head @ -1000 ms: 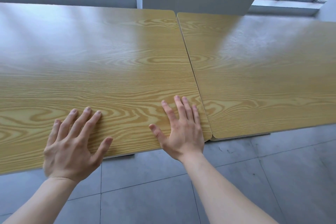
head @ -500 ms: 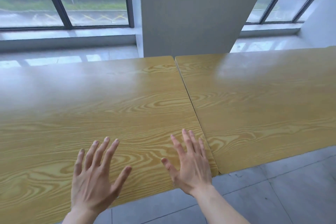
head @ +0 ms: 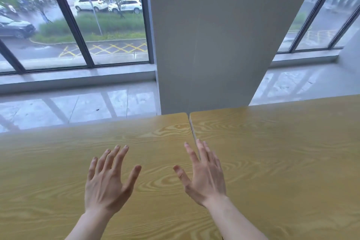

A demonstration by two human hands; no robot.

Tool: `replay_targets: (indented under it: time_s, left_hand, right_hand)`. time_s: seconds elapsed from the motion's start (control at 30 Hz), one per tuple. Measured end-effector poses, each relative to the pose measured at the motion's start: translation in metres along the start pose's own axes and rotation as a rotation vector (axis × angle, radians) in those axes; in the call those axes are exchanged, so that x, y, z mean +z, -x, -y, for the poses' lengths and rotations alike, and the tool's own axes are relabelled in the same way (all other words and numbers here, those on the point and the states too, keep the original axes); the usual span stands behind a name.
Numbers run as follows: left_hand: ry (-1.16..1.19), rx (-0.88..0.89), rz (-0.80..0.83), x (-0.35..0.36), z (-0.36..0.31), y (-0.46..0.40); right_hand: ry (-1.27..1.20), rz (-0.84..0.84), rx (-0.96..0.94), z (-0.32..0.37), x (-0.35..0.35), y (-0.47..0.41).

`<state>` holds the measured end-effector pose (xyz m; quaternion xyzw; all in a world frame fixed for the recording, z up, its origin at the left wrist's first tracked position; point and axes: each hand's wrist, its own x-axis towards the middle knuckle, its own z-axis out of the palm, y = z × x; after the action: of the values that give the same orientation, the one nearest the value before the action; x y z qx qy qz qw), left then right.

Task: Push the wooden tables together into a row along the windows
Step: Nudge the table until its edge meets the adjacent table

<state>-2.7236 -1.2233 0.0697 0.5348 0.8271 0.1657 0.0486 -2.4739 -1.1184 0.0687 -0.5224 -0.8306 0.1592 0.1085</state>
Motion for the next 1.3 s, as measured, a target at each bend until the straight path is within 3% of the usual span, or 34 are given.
replay_targets:
  time_s: [0.3, 0.73, 0.97, 1.3]
  left_hand:
    - [-0.009, -0.094, -0.011, 0.012, -0.004, -0.121]
    - [-0.033, -0.031, 0.107, 0.119, 0.066, -0.268]
    - [-0.116, -0.018, 0.254, 0.152, 0.085, -0.305]
    - [-0.153, -0.074, 0.218, 0.157, 0.081, -0.312]
  right_hand:
    - [0.041, 0.095, -0.09, -0.004, 0.006, -0.127]
    - [0.143, 0.192, -0.108, 0.007, 0.115, -0.285]
    - [0.185, 0.228, -0.127, 0.005, 0.155, -0.325]
    - [0.194, 0.221, -0.132, 0.004, 0.151, -0.332]
